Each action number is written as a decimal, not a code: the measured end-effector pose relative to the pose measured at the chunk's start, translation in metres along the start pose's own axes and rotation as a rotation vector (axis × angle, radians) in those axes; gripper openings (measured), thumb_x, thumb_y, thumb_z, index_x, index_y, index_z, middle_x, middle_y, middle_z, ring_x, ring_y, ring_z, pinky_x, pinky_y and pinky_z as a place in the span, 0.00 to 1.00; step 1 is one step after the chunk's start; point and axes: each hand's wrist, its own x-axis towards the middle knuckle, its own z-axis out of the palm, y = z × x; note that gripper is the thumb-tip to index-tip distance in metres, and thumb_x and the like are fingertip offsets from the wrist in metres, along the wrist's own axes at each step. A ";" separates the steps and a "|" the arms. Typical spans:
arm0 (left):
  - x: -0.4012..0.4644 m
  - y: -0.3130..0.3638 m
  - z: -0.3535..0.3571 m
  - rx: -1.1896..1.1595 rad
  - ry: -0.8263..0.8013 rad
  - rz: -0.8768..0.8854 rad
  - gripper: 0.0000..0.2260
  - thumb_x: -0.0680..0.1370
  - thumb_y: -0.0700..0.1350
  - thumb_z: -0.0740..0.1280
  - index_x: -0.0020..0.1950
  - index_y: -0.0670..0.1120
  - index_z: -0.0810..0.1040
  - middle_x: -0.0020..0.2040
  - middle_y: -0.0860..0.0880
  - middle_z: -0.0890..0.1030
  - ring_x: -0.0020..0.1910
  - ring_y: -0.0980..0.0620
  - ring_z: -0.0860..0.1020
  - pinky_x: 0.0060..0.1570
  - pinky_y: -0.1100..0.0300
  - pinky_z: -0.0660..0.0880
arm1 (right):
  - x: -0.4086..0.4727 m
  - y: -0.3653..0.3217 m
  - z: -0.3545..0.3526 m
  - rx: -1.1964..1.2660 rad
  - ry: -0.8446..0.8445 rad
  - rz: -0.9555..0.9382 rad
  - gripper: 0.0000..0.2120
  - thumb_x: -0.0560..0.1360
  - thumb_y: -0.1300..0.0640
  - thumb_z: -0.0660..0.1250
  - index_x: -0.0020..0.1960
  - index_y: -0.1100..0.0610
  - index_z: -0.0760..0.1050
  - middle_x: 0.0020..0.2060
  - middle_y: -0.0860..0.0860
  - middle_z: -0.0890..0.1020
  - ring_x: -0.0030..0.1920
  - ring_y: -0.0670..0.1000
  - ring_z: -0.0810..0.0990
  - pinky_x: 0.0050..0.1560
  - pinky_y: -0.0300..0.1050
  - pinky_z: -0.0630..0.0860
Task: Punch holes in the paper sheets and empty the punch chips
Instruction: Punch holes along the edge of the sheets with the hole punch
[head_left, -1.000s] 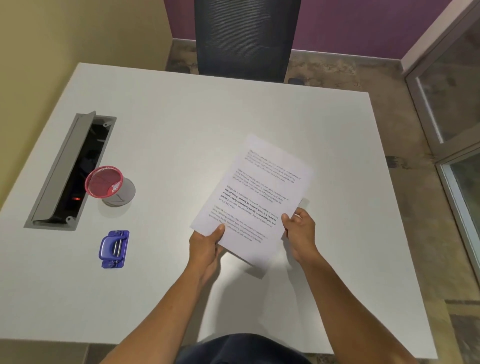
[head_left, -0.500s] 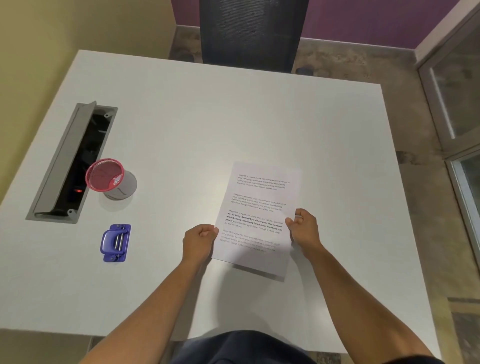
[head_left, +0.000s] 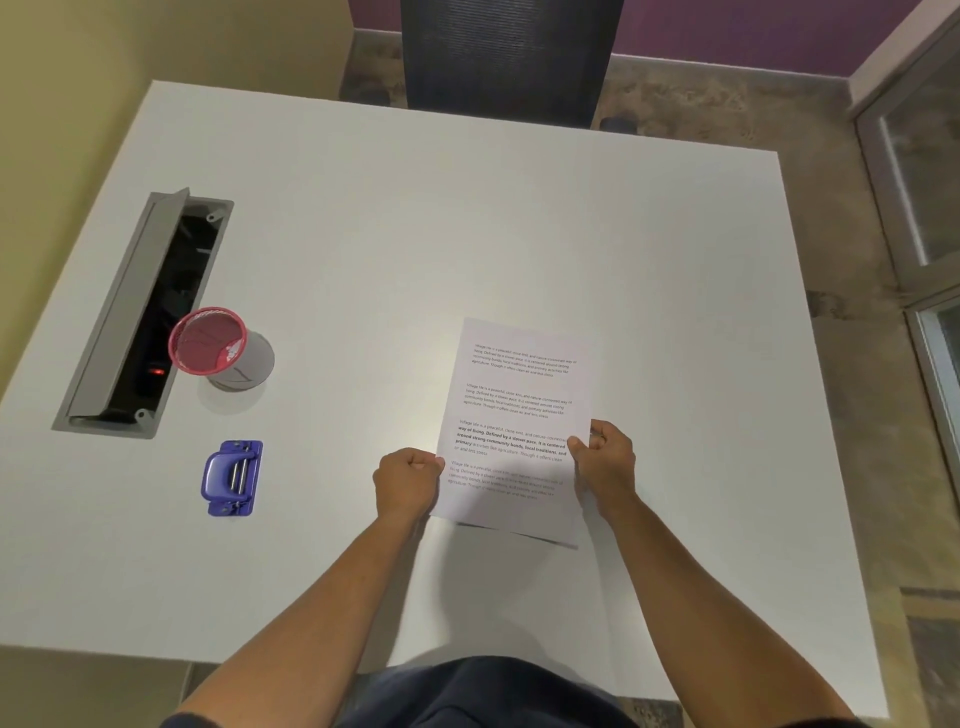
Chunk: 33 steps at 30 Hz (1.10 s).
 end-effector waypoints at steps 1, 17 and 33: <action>0.000 0.001 0.000 0.018 -0.003 0.010 0.03 0.72 0.41 0.73 0.39 0.44 0.82 0.35 0.51 0.81 0.37 0.51 0.79 0.35 0.65 0.71 | -0.001 0.000 0.000 0.001 0.005 0.004 0.11 0.74 0.63 0.70 0.57 0.59 0.77 0.35 0.43 0.74 0.39 0.48 0.74 0.47 0.42 0.70; 0.031 -0.018 -0.137 0.339 0.666 0.243 0.11 0.75 0.43 0.70 0.57 0.43 0.81 0.56 0.41 0.80 0.56 0.40 0.76 0.51 0.48 0.73 | -0.002 0.004 0.005 0.000 0.013 -0.021 0.17 0.75 0.62 0.70 0.36 0.47 0.67 0.26 0.43 0.68 0.28 0.45 0.68 0.36 0.39 0.69; 0.061 -0.053 -0.182 -0.121 0.441 0.015 0.08 0.77 0.41 0.68 0.55 0.41 0.78 0.45 0.46 0.78 0.40 0.47 0.76 0.35 0.61 0.72 | -0.018 0.010 0.004 0.218 -0.116 0.000 0.08 0.76 0.69 0.68 0.46 0.57 0.76 0.19 0.37 0.72 0.21 0.38 0.71 0.26 0.32 0.70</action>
